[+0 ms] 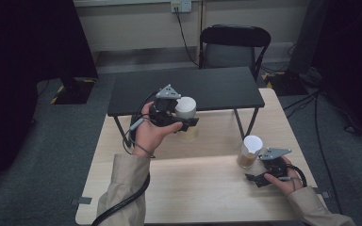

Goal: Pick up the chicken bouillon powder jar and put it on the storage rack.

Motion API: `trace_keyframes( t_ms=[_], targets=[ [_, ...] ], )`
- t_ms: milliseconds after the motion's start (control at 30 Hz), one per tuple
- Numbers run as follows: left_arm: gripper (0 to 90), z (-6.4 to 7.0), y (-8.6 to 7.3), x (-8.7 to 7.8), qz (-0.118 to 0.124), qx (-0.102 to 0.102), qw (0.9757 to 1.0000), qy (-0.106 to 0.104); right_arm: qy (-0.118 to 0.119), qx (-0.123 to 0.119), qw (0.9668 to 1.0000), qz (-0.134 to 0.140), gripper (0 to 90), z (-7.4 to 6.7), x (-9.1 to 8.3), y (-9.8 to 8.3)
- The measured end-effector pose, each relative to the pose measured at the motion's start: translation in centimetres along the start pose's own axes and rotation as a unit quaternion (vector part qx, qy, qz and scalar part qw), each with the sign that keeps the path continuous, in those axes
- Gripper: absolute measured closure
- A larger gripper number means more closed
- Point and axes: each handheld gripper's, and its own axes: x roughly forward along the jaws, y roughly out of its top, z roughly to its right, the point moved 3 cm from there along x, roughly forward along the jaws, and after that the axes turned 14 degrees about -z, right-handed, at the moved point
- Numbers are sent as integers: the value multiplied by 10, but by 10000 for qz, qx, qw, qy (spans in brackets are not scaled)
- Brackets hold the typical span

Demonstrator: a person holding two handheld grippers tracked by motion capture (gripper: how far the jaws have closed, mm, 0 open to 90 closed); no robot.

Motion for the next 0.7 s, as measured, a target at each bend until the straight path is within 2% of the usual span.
trace_keyframes(
  t_ms=[700],
  targets=[
    [340, -6, 27, -16, 72, -68, 9999, 138, 0, -1, 10000, -1, 0, 0, 0, 0]
  ],
)
